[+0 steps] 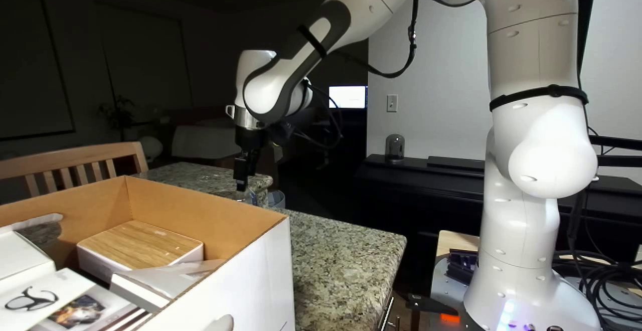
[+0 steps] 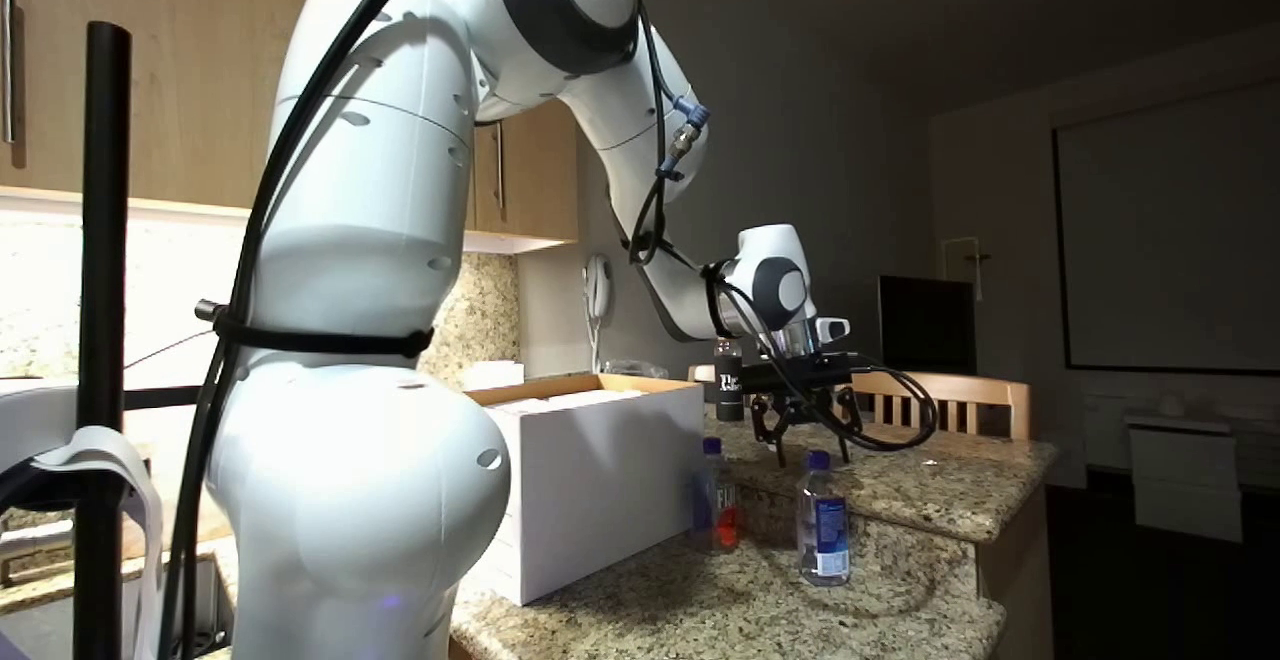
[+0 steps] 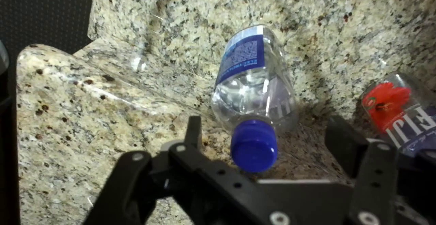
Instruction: Put the right bottle in the box
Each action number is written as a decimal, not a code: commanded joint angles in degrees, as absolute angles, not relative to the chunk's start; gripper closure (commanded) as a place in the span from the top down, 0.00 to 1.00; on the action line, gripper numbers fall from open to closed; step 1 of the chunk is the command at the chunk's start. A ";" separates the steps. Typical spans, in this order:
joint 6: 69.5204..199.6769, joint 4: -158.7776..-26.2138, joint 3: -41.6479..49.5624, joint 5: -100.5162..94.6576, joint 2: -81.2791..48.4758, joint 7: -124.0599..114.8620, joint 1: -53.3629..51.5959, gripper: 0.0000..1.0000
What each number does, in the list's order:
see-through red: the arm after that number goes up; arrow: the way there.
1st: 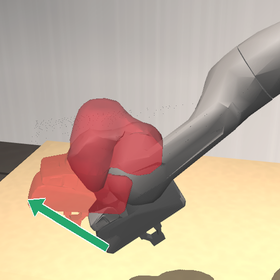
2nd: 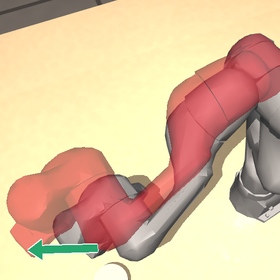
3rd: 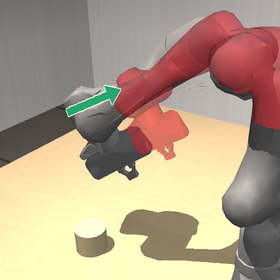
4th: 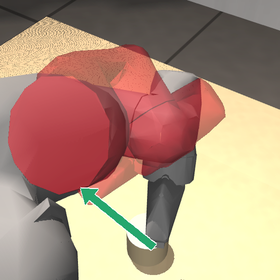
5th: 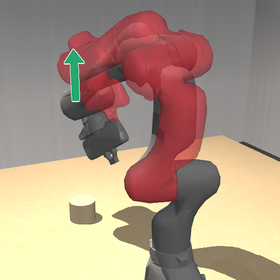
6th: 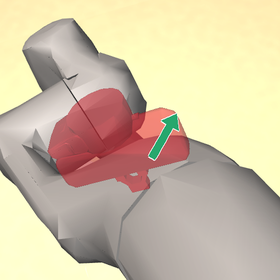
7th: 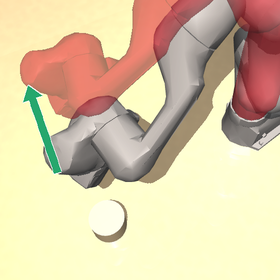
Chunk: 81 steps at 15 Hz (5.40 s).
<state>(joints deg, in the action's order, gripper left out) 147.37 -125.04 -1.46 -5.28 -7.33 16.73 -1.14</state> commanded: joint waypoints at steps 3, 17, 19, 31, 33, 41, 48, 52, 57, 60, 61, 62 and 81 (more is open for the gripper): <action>148.33 -122.79 -1.41 -7.86 -9.53 14.28 -1.46 0.49; 146.25 -122.93 -1.36 -12.46 -6.52 9.89 -3.13 0.15; 144.88 -123.04 -1.45 -14.93 -4.82 7.30 -4.08 0.15; 123.51 -118.60 -5.14 -13.42 2.13 6.14 -5.99 0.35; 122.60 -118.53 -5.30 -13.26 2.93 6.14 -6.02 0.35; 121.87 -111.76 -6.20 -16.39 3.82 5.21 -6.58 0.16; 116.54 -99.14 -8.64 -15.96 2.22 6.79 -8.02 0.16; 109.46 -92.32 -10.14 -13.85 1.28 9.51 -9.82 0.16; 107.13 -85.89 -12.25 -13.42 -0.27 10.59 -12.11 0.16; 107.83 -83.49 -13.19 -11.27 -2.57 12.89 -13.19 0.16; 108.07 -83.12 -13.49 -10.73 -3.29 13.51 -13.55 0.16; 108.50 -82.71 -13.73 -9.79 -4.14 14.58 -13.79 0.16; 109.16 -77.30 -16.26 1.87 -18.62 29.94 -14.08 0.15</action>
<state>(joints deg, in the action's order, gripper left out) 110.69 -79.98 -15.64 0.62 -16.82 27.10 -14.41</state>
